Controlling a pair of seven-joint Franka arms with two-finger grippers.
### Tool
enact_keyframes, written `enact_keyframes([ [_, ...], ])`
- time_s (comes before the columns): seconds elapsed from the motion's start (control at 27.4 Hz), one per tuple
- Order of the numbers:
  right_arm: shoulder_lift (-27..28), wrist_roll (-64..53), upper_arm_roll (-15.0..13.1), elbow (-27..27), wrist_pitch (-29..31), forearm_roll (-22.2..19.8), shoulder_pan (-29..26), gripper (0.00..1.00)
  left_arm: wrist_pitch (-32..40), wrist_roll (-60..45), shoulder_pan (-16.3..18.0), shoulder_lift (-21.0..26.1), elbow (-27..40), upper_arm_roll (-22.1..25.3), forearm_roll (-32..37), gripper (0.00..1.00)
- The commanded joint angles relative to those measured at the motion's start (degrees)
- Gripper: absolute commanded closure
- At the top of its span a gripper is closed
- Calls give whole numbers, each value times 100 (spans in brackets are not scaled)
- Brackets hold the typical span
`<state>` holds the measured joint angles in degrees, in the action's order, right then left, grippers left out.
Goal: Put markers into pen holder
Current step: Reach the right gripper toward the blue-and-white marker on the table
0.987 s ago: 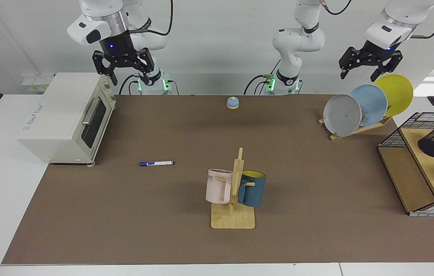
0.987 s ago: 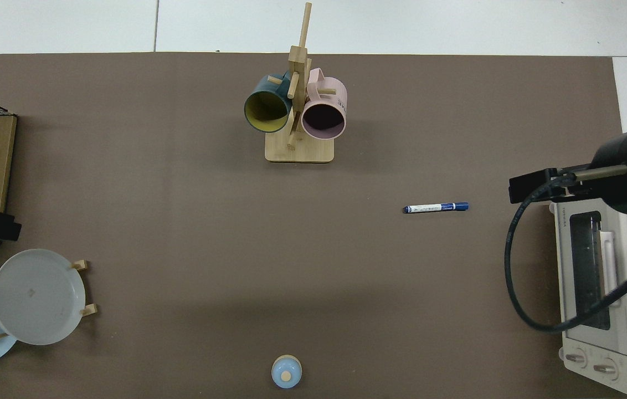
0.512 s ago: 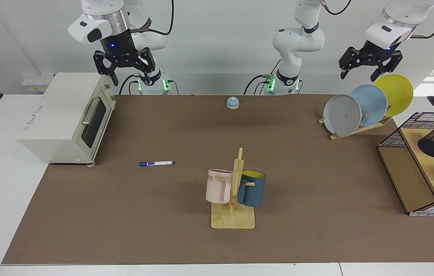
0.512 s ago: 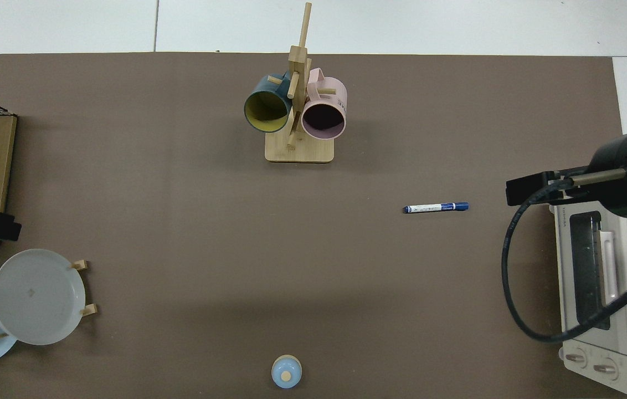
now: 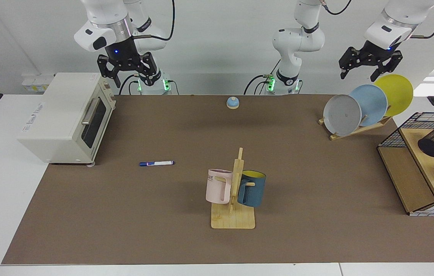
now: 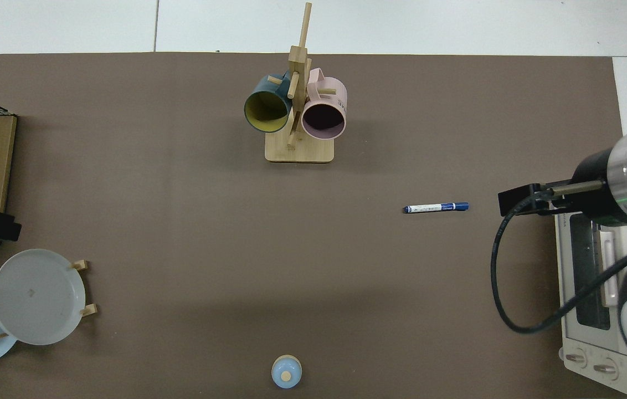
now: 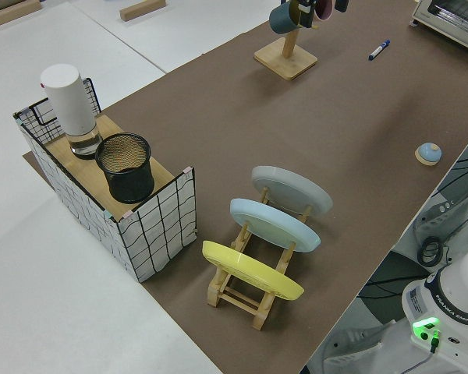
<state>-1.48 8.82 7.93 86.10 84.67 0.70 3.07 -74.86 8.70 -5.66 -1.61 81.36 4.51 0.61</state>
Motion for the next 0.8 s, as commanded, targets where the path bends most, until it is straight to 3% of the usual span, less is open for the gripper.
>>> enact_keyframes([
  [0.0, -178, 426, 24, 635, 611, -26, -114, 0, 6, -44, 39, -138, 152, -38, -17, 0],
  [0.15, -64, 1147, 24, 943, 1050, -34, -132, 0, 6, -26, 21, -138, 143, -64, -17, 0],
  [0.4, 367, 2807, 42, 1119, 1411, 71, -132, 0, 6, -44, 39, -138, 152, -38, -17, 0],
  [0.55, 367, 3345, 42, 1504, 1481, 89, -105, 0, 6, -44, 30, -138, 152, -38, -17, 0],
  [0.77, 323, 4916, 42, 2138, 2473, 370, -140, 0, 6, -44, 30, -138, 152, -38, -17, 0],
])
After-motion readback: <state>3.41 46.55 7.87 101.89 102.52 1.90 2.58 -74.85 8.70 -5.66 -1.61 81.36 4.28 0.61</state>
